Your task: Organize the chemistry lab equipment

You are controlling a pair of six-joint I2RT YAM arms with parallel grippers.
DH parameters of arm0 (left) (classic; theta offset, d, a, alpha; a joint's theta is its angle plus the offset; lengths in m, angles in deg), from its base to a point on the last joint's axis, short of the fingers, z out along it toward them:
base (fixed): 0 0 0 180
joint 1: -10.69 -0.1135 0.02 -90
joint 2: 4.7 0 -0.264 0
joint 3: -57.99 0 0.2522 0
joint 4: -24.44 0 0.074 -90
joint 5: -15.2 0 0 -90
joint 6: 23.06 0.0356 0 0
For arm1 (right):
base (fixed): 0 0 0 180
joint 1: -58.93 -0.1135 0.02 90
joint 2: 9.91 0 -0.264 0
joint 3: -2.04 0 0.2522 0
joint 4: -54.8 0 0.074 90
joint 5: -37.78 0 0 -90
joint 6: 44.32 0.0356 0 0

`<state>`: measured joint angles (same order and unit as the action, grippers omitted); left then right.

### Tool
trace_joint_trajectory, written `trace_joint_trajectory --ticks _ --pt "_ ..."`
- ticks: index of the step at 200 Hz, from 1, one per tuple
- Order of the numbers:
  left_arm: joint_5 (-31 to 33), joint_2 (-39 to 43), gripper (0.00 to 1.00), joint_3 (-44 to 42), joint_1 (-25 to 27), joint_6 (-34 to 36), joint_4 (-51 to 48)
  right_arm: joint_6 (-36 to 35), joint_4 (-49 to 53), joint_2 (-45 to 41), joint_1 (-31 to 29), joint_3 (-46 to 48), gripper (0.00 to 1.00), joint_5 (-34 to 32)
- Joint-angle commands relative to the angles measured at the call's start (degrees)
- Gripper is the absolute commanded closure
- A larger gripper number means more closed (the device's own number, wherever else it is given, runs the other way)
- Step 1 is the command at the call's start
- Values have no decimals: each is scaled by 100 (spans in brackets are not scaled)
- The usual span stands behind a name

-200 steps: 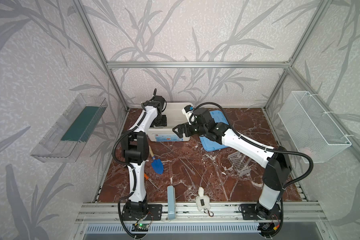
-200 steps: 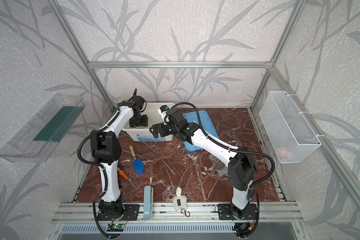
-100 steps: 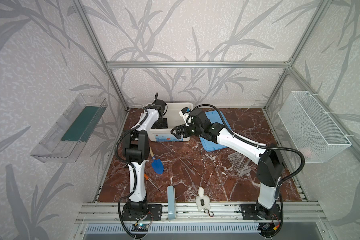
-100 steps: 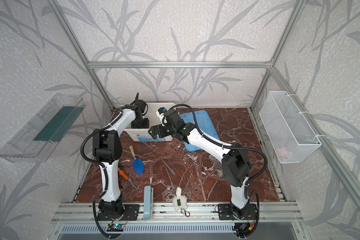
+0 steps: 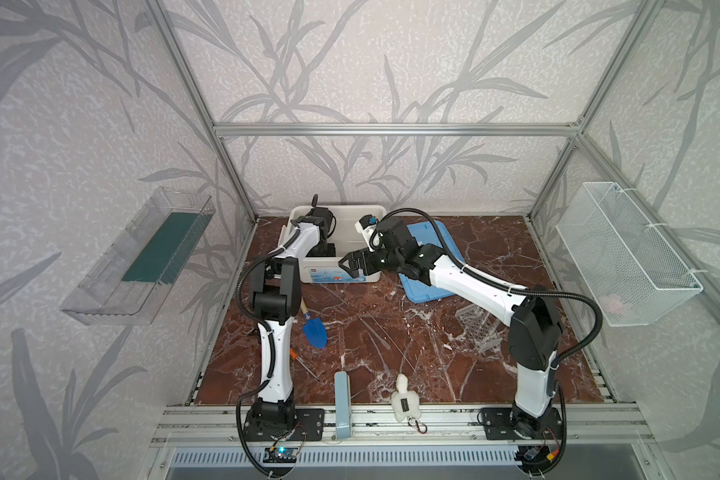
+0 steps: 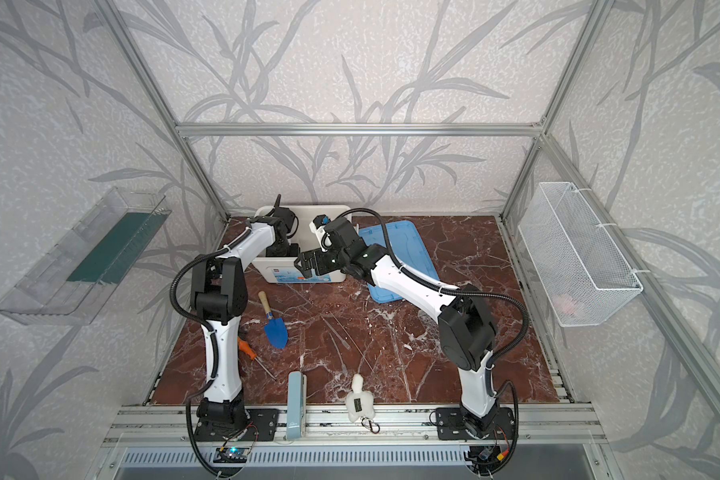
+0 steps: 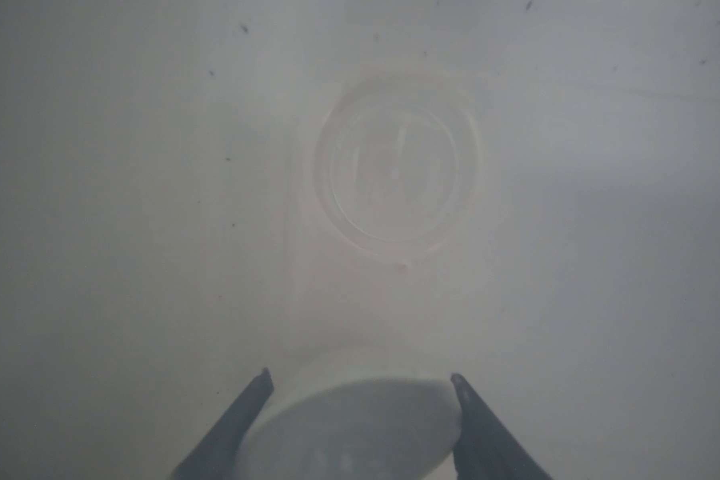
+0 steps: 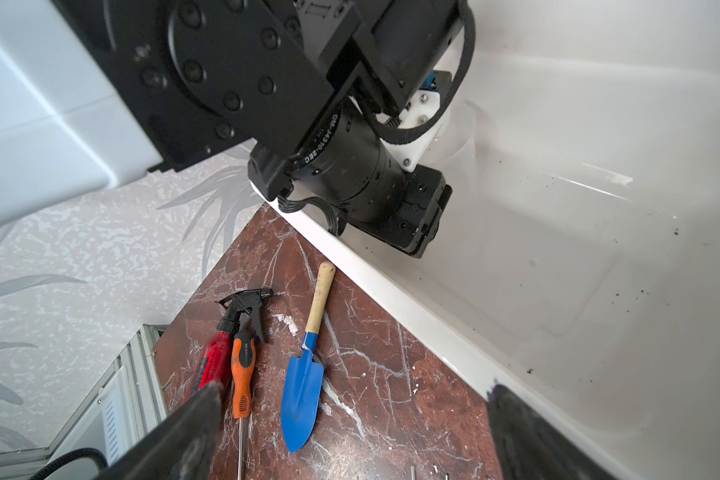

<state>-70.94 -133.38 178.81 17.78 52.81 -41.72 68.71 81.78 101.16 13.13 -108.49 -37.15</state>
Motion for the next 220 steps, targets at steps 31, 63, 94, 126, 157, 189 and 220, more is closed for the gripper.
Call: trace_joint_trajectory --ticks 31,63,94,126,157,189,220 --pt "177 158 51 17 20 2 -196 66 49 47 -25 -130 2 42" --pt "8 573 52 325 20 -35 -429 53 50 29 -25 -68 2 26" --pt "-61 740 52 846 26 -107 -892 102 -17 12 -25 8 2 31" --pt "22 834 53 778 30 -85 -1211 110 -49 -4 -25 53 2 24" --pt "109 916 53 470 30 -59 -1236 105 -47 3 -25 76 2 31" --pt "179 751 53 274 49 -55 -1195 132 -92 29 -25 106 2 48" --pt "359 508 53 323 77 -48 -1079 141 -109 38 -24 104 2 41"
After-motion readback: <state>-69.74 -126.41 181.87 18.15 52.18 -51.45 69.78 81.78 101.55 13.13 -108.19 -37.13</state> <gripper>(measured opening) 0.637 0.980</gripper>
